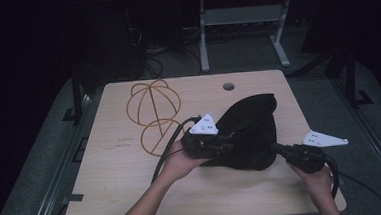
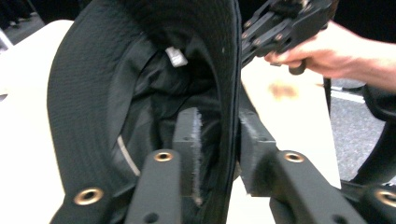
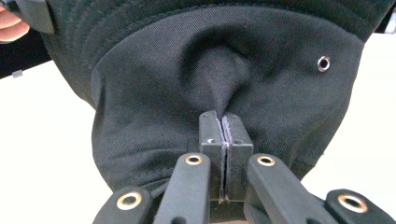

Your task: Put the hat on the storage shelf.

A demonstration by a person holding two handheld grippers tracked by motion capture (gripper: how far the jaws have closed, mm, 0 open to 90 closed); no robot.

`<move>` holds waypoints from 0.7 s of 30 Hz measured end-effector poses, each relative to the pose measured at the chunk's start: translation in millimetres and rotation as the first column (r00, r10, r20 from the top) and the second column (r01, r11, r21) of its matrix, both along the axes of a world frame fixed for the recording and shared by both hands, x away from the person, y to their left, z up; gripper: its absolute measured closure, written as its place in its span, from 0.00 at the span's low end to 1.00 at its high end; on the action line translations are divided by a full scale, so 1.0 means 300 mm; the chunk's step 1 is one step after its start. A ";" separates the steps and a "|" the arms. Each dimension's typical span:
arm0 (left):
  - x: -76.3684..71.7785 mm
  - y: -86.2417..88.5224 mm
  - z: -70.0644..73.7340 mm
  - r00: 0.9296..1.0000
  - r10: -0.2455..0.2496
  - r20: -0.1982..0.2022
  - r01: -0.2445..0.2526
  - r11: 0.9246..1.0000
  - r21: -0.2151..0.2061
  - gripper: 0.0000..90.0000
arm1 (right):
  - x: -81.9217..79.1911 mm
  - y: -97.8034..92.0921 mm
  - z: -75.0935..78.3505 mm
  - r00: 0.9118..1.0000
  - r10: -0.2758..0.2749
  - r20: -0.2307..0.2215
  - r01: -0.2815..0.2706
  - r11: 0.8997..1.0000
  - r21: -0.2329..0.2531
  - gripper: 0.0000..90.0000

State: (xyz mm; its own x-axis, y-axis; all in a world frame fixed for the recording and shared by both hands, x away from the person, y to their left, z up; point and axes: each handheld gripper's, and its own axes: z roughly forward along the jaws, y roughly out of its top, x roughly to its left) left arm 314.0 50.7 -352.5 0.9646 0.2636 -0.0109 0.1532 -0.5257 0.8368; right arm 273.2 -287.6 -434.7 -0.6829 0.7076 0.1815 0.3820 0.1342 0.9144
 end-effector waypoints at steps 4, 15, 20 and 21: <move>-0.020 0.029 0.006 1.000 0.008 0.020 -0.008 1.000 0.014 0.68 | -0.014 -0.007 0.034 1.000 -0.007 0.020 0.007 1.000 -0.007 0.99; -0.097 0.146 -0.022 0.994 0.071 0.080 -0.074 0.997 0.035 0.55 | -0.038 -0.008 0.158 0.995 -0.004 0.098 0.007 1.000 -0.030 0.99; -0.118 0.196 -0.058 0.993 0.097 0.067 -0.098 0.995 0.019 0.52 | -0.039 0.003 0.221 0.992 0.005 0.126 0.001 0.999 -0.047 0.99; -0.120 0.204 -0.065 0.993 0.102 0.064 -0.103 0.995 0.016 0.52 | -0.037 0.005 0.228 0.991 0.005 0.131 0.001 0.999 -0.050 0.99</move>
State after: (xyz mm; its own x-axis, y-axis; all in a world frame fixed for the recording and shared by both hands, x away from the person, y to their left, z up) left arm 277.9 111.9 -371.9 0.9311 0.3606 0.0549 0.1544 -0.5259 0.8364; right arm 262.1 -286.2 -366.3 -0.6999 0.7121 0.0553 0.2591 0.1811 0.9487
